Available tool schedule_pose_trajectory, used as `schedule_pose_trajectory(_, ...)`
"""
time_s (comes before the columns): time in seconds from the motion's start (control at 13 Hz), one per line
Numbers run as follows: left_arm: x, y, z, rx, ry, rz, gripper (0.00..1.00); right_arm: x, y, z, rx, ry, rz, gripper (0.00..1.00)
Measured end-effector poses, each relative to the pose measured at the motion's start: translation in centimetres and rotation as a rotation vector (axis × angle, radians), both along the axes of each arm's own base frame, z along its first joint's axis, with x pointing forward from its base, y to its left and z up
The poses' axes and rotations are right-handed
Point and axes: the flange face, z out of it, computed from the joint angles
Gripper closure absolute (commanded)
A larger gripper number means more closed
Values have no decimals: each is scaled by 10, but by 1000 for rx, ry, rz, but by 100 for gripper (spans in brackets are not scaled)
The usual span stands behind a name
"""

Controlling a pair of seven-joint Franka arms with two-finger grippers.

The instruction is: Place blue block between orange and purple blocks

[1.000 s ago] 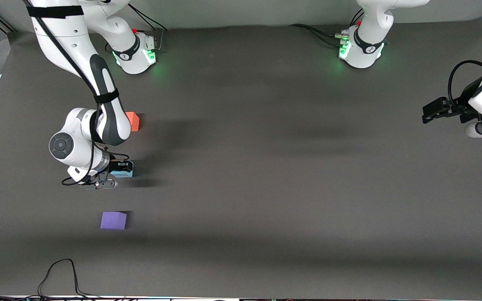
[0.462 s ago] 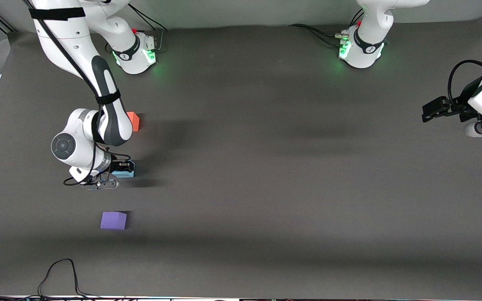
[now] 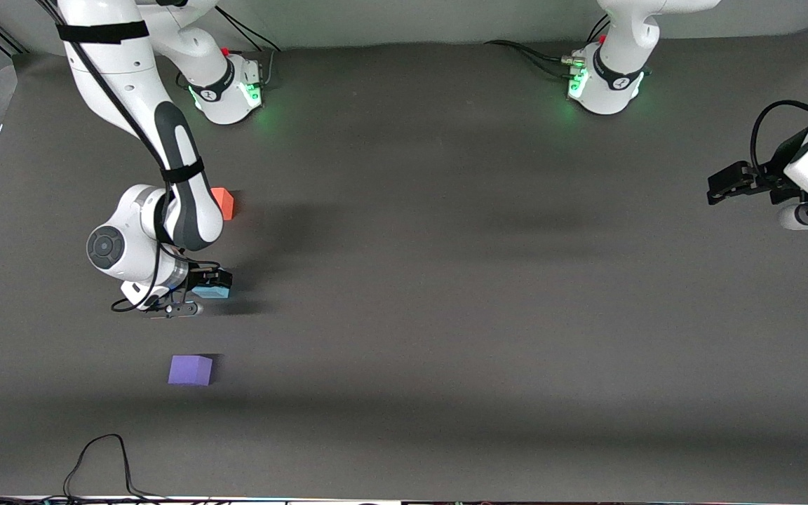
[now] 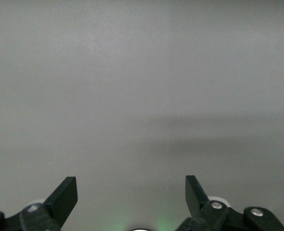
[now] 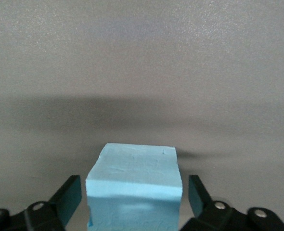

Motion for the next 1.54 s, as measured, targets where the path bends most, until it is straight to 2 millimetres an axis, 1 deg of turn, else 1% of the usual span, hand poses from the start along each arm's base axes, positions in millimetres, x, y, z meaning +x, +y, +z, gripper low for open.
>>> schedule_pose_trajectory(0.15,0,0,0,0,0,0,0,4,1,8,7,-17,11,0)
schedule_pose_trajectory(0.23,0,0,0,0,0,0,0,8,2,19,20,-31,12,0)
schedule_pose_trajectory(0.31,0,0,0,0,0,0,0,11,2,36,42,-39,8,0)
schedule_pose_trajectory(0.38,0,0,0,0,0,0,0,15,-3,60,67,-47,9,0)
schedule_pose_trajectory(0.54,0,0,0,0,0,0,0,21,-22,119,97,-77,30,0)
schedule_pose_trajectory(0.62,0,0,0,0,1,0,0,20,-31,148,111,-84,40,0)
schedule_pose_trajectory(0.77,0,0,0,0,1,0,0,19,-42,200,152,-80,58,0)
schedule_pose_trajectory(0.92,0,0,0,0,1,0,0,25,-40,247,177,-81,88,0)
schedule_pose_trajectory(1.08,0,0,0,0,1,0,0,33,-33,300,169,-75,133,0)
schedule_pose_trajectory(1.23,0,0,0,0,1,0,0,33,-24,350,174,-67,144,0)
schedule_pose_trajectory(1.31,0,0,0,0,1,0,0,33,-22,369,168,-77,150,0)
schedule_pose_trajectory(1.38,0,0,0,0,1,0,0,32,-22,379,151,-85,158,0)
schedule_pose_trajectory(1.46,0,0,0,0,1,0,0,32,-21,383,131,-84,167,0)
schedule_pose_trajectory(1.54,0,0,0,0,1,0,0,32,-17,381,117,-78,178,0)
